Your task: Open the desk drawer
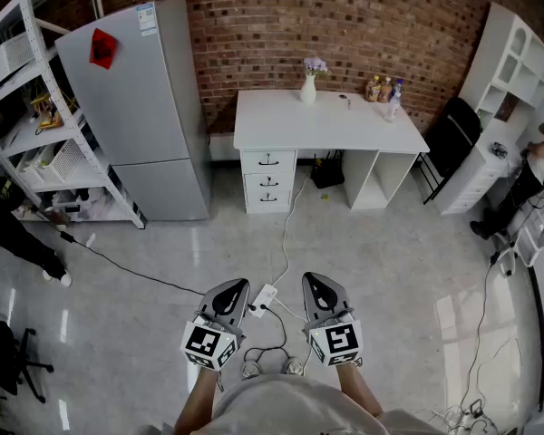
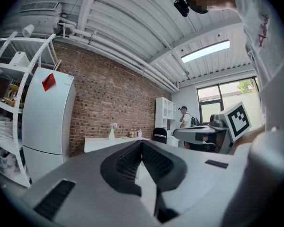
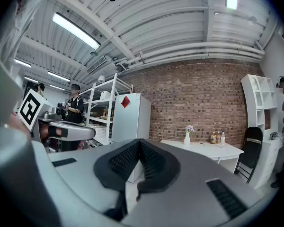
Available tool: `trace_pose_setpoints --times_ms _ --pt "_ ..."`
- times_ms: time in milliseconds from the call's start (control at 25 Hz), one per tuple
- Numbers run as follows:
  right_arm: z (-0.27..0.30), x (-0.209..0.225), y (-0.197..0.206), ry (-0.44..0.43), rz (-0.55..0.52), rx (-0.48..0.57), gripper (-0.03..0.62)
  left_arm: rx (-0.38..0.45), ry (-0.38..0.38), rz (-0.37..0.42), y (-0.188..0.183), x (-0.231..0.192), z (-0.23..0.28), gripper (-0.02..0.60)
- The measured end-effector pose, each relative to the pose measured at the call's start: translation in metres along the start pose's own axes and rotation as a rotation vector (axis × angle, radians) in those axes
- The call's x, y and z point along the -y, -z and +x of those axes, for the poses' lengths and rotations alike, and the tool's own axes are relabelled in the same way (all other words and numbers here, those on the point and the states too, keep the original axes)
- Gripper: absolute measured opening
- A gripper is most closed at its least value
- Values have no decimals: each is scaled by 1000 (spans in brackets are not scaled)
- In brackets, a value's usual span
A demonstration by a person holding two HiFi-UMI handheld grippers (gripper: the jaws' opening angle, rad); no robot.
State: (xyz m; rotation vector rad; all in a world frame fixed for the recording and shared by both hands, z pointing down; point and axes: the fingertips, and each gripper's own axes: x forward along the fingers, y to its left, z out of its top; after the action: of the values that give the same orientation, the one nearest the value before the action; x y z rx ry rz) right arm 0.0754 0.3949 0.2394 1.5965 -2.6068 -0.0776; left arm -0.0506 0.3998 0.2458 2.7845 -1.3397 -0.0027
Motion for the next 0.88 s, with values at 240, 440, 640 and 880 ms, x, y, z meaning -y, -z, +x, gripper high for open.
trace_pose_setpoints --times_ms 240,440,640,880 --pt "2 -3 1 2 0 -3 17 -1 7 4 1 -2 -1 12" --pt "4 -6 2 -5 -1 -2 17 -2 -1 2 4 -5 -4 12" --pt "8 -11 -2 -22 20 15 17 -3 -4 -2 4 -10 -8 12" --pt "9 -14 -5 6 16 11 18 -2 3 -7 3 -20 -15 12"
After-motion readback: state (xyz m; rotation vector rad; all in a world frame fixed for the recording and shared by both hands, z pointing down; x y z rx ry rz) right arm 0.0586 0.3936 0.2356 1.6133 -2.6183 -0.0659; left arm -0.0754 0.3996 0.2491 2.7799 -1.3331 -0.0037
